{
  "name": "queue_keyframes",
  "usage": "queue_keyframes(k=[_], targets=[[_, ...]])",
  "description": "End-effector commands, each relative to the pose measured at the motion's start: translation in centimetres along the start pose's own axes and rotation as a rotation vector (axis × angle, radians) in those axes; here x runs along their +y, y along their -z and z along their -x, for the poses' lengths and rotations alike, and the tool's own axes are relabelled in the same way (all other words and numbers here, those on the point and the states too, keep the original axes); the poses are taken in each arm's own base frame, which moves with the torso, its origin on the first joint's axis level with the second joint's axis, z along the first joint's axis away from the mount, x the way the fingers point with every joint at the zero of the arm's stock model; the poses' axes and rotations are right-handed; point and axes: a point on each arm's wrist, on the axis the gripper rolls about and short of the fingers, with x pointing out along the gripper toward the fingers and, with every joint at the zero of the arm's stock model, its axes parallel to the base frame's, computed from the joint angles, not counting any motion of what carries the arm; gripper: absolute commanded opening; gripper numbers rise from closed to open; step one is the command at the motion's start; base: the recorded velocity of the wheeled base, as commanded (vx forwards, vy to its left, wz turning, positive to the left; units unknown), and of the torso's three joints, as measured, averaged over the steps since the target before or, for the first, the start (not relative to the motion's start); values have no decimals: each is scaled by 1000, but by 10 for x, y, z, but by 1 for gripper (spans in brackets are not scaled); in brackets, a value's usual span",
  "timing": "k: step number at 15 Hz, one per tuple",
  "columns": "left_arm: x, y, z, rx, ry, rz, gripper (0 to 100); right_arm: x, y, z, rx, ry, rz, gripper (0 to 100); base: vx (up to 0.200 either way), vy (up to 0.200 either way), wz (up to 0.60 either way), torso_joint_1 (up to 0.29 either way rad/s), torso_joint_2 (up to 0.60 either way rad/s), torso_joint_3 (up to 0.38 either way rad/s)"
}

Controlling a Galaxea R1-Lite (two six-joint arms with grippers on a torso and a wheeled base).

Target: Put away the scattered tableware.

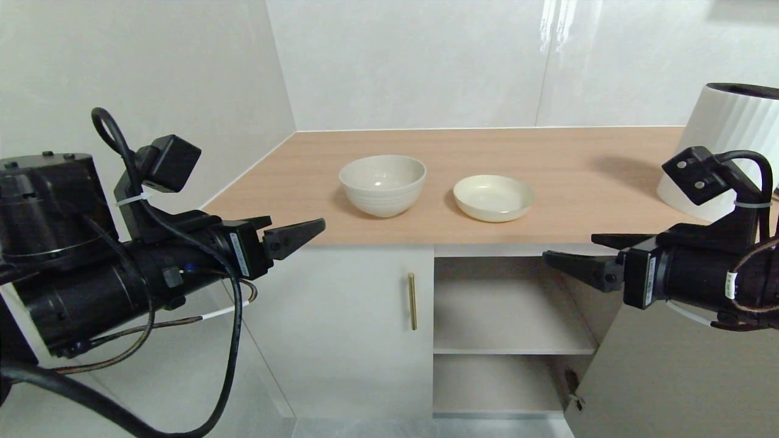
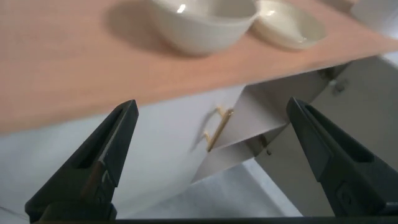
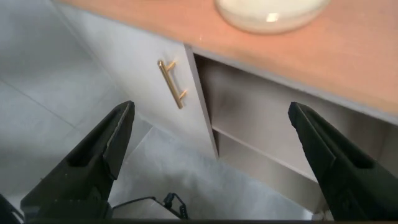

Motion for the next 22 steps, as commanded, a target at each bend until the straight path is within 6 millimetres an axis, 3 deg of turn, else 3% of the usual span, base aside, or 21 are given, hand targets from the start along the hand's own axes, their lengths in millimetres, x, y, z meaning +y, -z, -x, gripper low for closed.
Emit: queue_keyframes(k=[1, 11, 14, 16, 18, 19, 20, 22], targets=[[1, 1, -2, 6, -1, 1, 100, -1, 2, -4, 12, 3, -3, 100, 0, 0, 0, 217, -471, -266], [11, 1, -9, 10, -36, 6, 100, -10, 2, -7, 10, 38, 16, 100, 0, 0, 0, 216, -476, -264], [25, -12, -25, -15, -79, 2, 100, -24, -11, -39, -24, 94, 16, 100, 0, 0, 0, 46, -100, -56], [36, -26, -45, -27, -103, 9, 100, -33, -40, -57, -30, 202, 4, 100, 0, 0, 0, 0, 0, 0], [35, -44, -52, 60, -130, 39, 100, -36, -56, -70, 88, 273, -98, 100, 0, 0, 0, 0, 0, 0], [34, -47, -52, 87, -145, 53, 100, -37, -56, -73, 107, 281, -141, 100, 0, 0, 0, 0, 0, 0], [33, -52, -69, 173, -184, 145, 100, -41, -49, -90, 143, 305, -250, 100, 0, 0, 0, 0, 0, 0], [34, -50, -91, 228, -306, 189, 100, -45, -43, -100, 151, 380, -245, 100, 0, 0, 0, 0, 0, 0]])
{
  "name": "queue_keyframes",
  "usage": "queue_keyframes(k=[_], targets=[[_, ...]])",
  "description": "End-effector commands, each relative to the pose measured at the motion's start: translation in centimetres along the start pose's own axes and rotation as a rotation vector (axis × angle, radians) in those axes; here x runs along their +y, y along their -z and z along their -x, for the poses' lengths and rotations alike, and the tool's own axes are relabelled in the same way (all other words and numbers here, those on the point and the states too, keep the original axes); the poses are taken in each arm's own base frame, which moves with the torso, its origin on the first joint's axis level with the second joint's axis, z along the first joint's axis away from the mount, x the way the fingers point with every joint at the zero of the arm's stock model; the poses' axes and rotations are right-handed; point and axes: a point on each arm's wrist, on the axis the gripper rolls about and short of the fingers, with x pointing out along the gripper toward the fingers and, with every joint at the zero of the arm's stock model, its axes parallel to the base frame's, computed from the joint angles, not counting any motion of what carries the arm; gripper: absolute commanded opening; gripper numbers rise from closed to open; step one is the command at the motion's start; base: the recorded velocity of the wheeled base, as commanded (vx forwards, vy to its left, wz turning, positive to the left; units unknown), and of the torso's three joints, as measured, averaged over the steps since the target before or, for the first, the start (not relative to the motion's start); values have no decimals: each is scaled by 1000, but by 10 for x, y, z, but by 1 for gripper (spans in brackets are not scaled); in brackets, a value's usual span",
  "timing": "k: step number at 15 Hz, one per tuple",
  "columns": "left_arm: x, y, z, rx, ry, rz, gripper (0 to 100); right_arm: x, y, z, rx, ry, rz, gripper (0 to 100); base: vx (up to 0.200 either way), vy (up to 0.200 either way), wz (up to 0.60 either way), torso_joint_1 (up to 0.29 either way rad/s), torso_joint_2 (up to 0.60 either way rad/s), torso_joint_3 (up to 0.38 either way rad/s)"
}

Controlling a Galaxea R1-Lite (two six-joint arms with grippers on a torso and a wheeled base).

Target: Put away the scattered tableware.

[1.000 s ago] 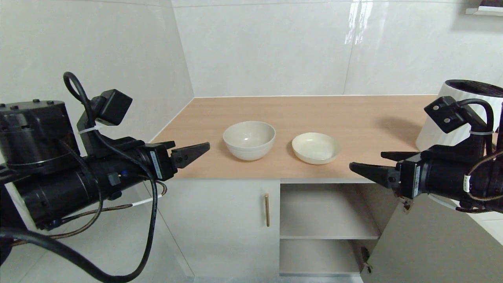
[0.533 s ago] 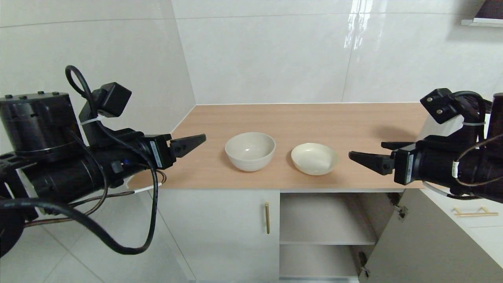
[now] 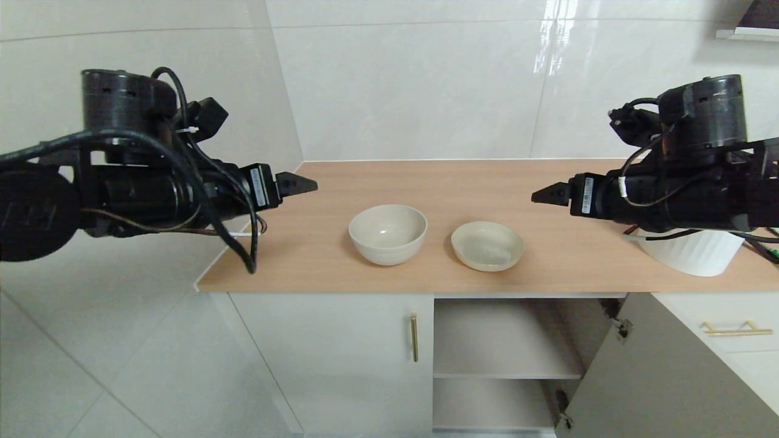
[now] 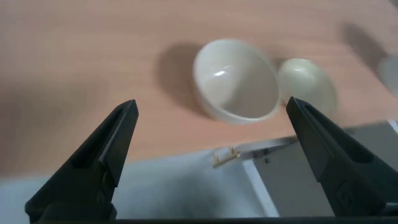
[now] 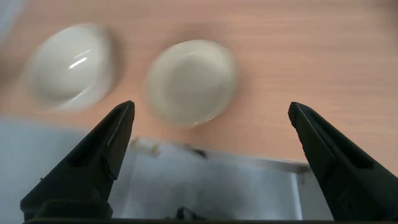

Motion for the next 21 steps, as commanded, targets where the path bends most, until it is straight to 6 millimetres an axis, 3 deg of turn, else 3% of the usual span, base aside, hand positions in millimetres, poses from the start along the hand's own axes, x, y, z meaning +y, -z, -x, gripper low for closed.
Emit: queue_keyframes(k=[1, 5, 11, 14, 18, 19, 21], targets=[[-12, 7, -49, 73, -170, 25, 100, 2, 15, -29, 67, 37, 8, 100, 0, 0, 0, 0, 0, 0], [-28, 17, -82, 84, -194, 53, 100, 4, 29, -31, 52, 11, 78, 100, 0, 0, 0, 0, 0, 0], [-23, 33, -118, 130, -215, 59, 100, 5, 25, -34, 0, 0, 65, 100, 0, 0, 0, 0, 0, 0], [-19, 46, -145, 162, -226, 58, 100, 6, 25, -34, -3, -1, 63, 100, 0, 0, 0, 0, 0, 0], [-18, 50, -151, 172, -229, 56, 100, 6, 25, -34, -2, -1, 64, 100, 0, 0, 0, 0, 0, 0], [-18, 51, -152, 174, -233, 56, 0, 6, 25, -34, -2, -1, 62, 100, 0, 0, 0, 0, 0, 0], [-20, 54, -153, 180, -228, 52, 0, 6, 25, -34, -3, -1, 62, 100, 0, 0, 0, 0, 0, 0]])
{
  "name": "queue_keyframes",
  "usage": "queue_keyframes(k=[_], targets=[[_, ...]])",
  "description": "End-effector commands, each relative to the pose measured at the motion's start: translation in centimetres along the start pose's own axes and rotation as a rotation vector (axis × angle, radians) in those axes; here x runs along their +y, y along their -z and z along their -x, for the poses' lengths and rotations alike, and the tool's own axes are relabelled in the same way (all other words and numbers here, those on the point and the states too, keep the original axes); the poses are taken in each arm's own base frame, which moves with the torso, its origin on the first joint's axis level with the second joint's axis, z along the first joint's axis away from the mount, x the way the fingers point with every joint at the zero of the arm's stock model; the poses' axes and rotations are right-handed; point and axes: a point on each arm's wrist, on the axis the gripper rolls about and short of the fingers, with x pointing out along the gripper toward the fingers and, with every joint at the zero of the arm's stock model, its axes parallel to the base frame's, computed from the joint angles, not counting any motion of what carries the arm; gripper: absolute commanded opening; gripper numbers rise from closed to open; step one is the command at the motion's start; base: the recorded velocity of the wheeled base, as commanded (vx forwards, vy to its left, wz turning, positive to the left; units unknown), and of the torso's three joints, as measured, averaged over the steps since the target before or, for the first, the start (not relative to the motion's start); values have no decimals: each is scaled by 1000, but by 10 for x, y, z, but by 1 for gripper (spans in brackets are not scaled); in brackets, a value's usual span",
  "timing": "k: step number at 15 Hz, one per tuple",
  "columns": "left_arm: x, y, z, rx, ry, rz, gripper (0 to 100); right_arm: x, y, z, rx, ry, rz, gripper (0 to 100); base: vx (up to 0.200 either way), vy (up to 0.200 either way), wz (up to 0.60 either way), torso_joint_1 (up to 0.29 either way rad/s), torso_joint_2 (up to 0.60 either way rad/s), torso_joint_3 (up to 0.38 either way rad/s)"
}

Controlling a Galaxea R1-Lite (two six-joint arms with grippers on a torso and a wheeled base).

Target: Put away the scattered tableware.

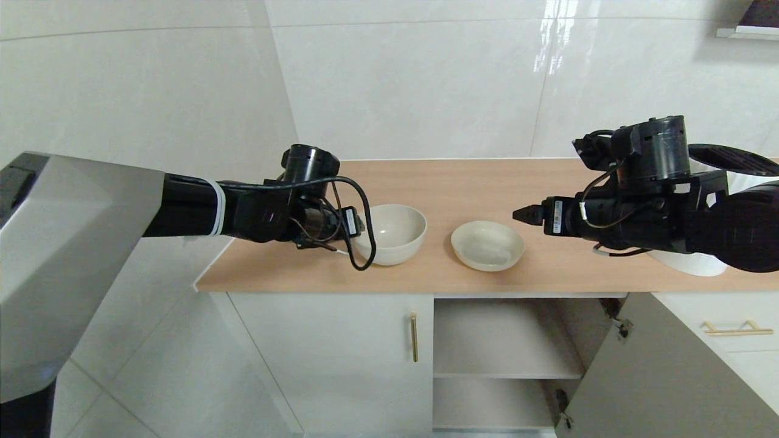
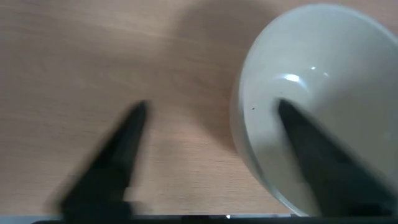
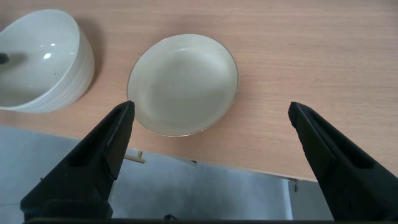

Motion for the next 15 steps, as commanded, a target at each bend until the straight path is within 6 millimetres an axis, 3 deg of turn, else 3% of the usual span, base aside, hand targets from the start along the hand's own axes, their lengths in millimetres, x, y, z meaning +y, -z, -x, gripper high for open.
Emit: queue_keyframes(k=[1, 4, 8, 9, 11, 15], targets=[[-3, 4, -3, 12, 3, -7, 0, 0, 0, 1, -2, 0, 0, 100, 0, 0, 0, 0, 0, 0], [-3, 3, 1, 2, -1, -3, 0, 0, -1, 1, -2, 0, 1, 100, 0, 0, 0, 0, 0, 0], [-1, -23, 58, -102, 19, 73, 0, 0, 3, -5, 17, 6, 6, 100, 0, 0, 0, 0, 0, 0], [1, -26, 79, -122, 30, 75, 0, -1, 4, -12, 30, 21, 5, 100, 0, 0, 0, 0, 0, 0], [3, -26, 97, -144, 47, 74, 0, -1, 11, -30, 85, 81, 7, 100, 0, 0, 0, 0, 0, 0], [0, -25, 104, -169, 66, 71, 0, -1, 26, -72, 109, 214, -47, 100, 0, 0, 0, 0, 0, 0]])
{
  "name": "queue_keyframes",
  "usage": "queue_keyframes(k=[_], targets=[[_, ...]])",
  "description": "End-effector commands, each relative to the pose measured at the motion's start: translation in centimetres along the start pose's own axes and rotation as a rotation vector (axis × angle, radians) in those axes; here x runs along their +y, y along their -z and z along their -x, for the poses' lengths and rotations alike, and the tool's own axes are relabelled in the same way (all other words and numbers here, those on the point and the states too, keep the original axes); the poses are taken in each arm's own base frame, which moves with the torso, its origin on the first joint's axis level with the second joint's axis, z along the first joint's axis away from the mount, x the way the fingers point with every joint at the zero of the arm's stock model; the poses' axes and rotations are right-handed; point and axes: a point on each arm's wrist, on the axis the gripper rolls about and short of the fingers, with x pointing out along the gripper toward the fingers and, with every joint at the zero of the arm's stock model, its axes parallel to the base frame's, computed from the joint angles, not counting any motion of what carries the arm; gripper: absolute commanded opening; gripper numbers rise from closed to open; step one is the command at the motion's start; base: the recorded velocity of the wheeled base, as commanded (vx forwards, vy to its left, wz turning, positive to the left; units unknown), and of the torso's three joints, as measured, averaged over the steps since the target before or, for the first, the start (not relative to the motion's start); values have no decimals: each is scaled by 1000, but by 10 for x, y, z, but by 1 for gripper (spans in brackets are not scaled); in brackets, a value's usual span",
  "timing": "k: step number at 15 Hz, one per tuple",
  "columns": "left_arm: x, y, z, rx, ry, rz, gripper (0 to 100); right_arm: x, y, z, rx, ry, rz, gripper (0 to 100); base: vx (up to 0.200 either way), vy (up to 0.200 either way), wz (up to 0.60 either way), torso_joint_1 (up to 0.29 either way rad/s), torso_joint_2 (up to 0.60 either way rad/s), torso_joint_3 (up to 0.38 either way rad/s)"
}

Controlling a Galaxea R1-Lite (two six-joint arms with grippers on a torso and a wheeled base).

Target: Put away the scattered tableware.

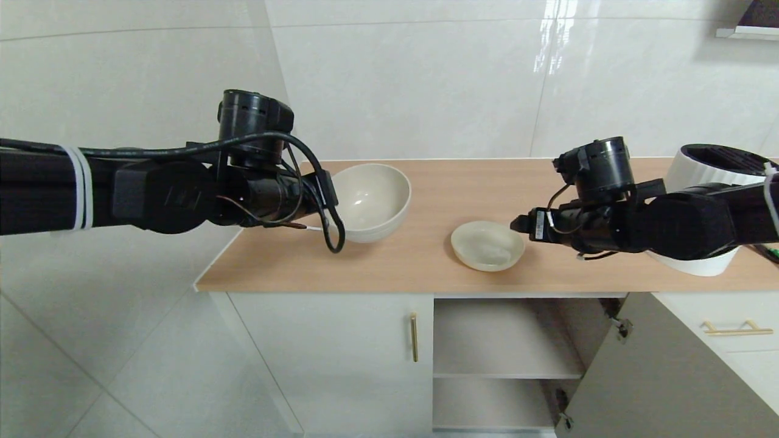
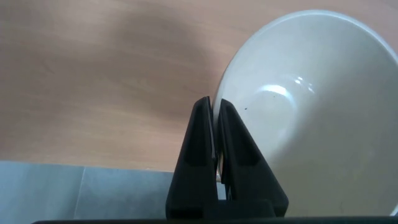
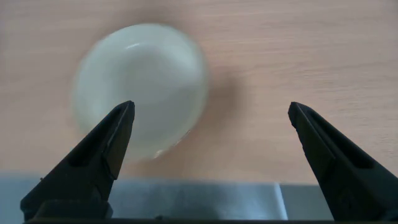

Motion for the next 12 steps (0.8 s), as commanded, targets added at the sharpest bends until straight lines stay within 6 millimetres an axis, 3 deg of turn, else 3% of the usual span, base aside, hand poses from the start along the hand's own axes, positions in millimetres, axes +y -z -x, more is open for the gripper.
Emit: queue_keyframes(k=[1, 12], targets=[[-1, -4, 9, -17, 10, 3, 0, 7, 15, -30, 41, 37, -5, 100, 0, 0, 0, 0, 0, 0], [-2, -2, 9, -14, 13, 1, 0, 8, 23, -53, 51, 69, -31, 100, 0, 0, 0, 0, 0, 0]])
